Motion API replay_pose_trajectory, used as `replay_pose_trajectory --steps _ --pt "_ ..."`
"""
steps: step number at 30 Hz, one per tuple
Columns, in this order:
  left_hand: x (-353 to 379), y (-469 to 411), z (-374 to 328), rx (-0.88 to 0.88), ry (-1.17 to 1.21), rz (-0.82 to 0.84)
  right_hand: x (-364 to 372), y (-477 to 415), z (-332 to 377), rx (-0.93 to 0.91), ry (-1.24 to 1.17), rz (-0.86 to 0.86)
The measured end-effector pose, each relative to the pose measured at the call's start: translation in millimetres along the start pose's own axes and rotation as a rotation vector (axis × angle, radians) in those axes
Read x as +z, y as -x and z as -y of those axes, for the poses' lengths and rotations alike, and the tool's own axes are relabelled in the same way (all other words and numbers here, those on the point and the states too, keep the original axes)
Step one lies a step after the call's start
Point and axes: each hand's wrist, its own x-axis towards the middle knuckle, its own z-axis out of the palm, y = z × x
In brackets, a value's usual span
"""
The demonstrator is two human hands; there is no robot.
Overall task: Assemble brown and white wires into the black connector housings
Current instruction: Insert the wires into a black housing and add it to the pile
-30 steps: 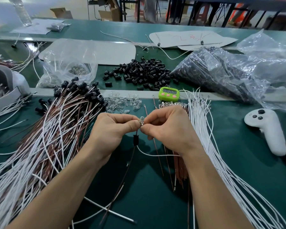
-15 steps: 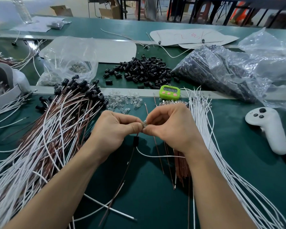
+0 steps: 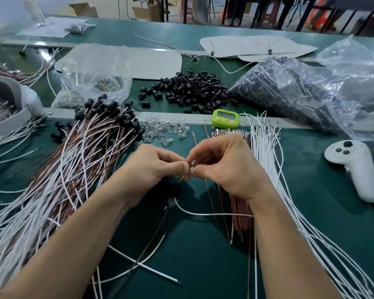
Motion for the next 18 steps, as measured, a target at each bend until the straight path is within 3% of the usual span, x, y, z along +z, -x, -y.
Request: replay_pose_trajectory --steps 6,11,18 --pt "4 1 -3 -0.042 0.182 -0.022 -1 1 -1 0.011 -0.006 -0.019" --pt "3 2 -3 -0.053 0.147 0.004 -2 2 -2 -0.017 -0.087 -0.095" --pt "-2 5 -8 -0.157 0.192 0.193 -11 -3 1 -0.02 -0.253 -0.231"
